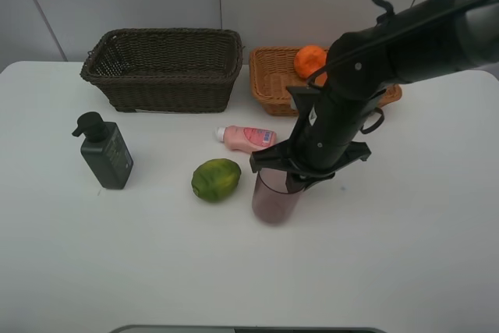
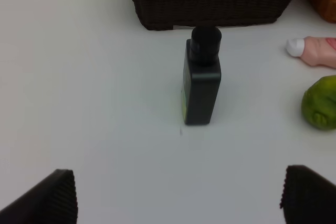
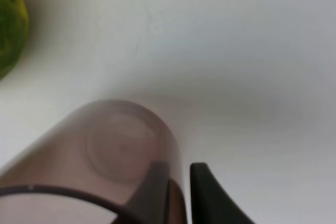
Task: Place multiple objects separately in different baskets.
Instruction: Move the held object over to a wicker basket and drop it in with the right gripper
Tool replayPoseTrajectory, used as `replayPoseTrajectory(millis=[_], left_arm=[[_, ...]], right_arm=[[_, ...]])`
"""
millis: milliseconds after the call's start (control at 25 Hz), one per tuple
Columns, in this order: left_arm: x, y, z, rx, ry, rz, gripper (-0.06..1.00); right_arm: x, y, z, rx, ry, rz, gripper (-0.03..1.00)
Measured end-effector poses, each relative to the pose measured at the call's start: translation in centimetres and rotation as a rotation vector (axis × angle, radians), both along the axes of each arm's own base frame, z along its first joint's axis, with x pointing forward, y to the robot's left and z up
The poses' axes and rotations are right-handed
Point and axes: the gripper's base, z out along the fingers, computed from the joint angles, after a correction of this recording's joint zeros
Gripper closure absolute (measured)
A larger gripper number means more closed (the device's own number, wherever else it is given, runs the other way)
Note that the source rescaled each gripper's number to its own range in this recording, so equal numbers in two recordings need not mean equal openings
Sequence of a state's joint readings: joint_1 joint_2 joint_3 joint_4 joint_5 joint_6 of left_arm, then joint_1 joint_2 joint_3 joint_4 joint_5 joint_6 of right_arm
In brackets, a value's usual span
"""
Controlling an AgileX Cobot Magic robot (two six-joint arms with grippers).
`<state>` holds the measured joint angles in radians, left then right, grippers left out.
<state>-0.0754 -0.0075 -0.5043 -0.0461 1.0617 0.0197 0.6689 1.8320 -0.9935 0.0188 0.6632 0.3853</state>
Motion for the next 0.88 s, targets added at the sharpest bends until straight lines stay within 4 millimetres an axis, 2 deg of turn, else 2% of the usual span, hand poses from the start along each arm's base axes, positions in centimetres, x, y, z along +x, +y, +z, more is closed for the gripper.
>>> replayPoseTrajectory(millis=[160,600,880], left_arm=[[0.0,0.0,0.0,0.0,0.0,0.0,-0.06],[0.0,0.0,0.0,0.0,0.0,0.0,-0.06],[0.0,0.0,0.0,0.0,0.0,0.0,-0.06]], right_arm=[[0.0,0.0,0.0,-0.002,0.001,0.001,0.97],[0.0,0.0,0.1,-0.003,0.003,0.001,0.97],[-0.1,-0.1,1.5,0.026,-0.033,0.001,0.97]])
